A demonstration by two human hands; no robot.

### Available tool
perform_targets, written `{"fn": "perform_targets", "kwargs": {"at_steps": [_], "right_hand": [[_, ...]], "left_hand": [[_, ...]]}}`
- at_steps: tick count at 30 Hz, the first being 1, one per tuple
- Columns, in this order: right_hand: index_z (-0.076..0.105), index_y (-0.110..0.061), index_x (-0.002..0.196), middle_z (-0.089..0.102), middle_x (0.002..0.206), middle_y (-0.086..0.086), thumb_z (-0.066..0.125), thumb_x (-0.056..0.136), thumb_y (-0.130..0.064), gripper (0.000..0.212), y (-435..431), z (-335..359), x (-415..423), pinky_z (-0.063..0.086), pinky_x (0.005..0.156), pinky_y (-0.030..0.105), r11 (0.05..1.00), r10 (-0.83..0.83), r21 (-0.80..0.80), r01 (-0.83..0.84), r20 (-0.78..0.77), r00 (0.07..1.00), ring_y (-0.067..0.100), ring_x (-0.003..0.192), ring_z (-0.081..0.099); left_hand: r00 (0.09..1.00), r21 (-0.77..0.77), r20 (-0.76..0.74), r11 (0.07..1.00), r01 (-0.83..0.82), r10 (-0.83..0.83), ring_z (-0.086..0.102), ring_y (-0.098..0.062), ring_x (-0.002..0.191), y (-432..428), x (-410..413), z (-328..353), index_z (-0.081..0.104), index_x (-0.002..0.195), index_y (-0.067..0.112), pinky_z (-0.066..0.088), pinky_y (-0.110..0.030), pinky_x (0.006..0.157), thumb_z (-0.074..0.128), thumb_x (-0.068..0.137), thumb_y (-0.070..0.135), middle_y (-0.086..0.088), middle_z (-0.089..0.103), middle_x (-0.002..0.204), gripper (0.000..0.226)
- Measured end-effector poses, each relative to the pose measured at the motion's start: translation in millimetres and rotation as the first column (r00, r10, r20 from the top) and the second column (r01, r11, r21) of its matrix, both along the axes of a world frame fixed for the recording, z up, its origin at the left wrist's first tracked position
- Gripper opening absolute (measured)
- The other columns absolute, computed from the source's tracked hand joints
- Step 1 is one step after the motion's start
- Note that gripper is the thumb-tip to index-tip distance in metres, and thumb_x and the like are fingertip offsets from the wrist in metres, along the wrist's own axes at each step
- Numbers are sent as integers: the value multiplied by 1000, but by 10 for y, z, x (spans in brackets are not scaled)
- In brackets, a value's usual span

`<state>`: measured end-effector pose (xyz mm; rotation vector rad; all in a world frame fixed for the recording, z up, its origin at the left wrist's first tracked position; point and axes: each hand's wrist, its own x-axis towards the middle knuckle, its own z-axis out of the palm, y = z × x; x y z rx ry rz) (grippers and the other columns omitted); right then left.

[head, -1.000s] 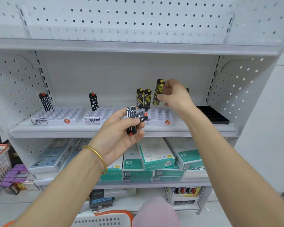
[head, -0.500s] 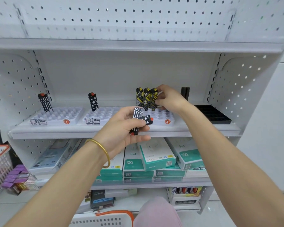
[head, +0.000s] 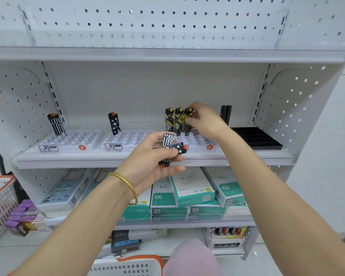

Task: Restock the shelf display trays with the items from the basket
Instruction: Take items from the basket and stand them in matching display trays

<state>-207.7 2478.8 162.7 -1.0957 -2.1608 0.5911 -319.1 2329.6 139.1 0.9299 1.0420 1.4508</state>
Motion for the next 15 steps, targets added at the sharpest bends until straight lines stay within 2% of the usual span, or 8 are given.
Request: {"fn": "perform_targets", "kwargs": {"at_steps": [3,6,8,10,11,13,15], "right_hand": [[42,-11,133,52,100,6,52,94,-15,40,-15,-15,-3,36,54,19,1000,-12,3,12,-4,1000,20,83,50],[41,-15,135,54,104,2,54,92,-14,45,-119,9,47,39,64,22,992,-84,84,90,-73,994,16,88,52],[54,-15,120,60,95,0,52,91,-12,30,-267,54,85,42,70,24,985,-86,130,116,-216,973,16,84,58],[62,-16,101,62,82,-3,53,91,-14,14,-466,93,99,48,65,27,996,-5,87,32,-299,954,15,74,63],[64,-16,96,62,79,-6,54,91,-17,11,-569,111,99,48,64,26,997,23,81,0,-275,961,13,71,62],[66,-11,95,63,78,-5,55,92,-21,15,-734,138,82,49,60,25,994,107,34,-102,-232,967,11,68,61],[66,-7,97,67,82,5,57,92,-17,15,-865,162,36,51,56,27,947,260,-117,-298,-265,929,13,67,63]], "left_hand": [[998,79,36,995,-55,52,64,-16,75,-26,-7,-4,55,116,12,55,-25,57,50,89,-9,-13,54,110,34],[995,136,75,988,-69,59,65,-14,76,-65,-35,0,56,117,14,57,-26,62,52,88,-7,-12,58,103,36],[993,152,106,986,-68,52,66,-14,76,-83,-59,7,56,117,14,57,-26,64,52,87,-7,-12,61,102,37],[990,160,124,984,-82,62,67,-13,76,-96,-68,11,55,119,13,57,-26,63,53,87,-6,-9,62,98,38],[990,162,124,982,-93,73,67,-13,76,-103,-73,8,54,121,13,57,-26,62,53,87,-6,-8,61,96,38],[988,166,124,979,-116,96,67,-13,75,-119,-82,-1,52,123,11,56,-25,61,54,88,-5,-8,60,97,39],[985,175,124,975,-139,118,67,-12,76,-142,-109,-13,51,125,11,55,-24,59,54,88,-4,-8,61,97,39]]}}
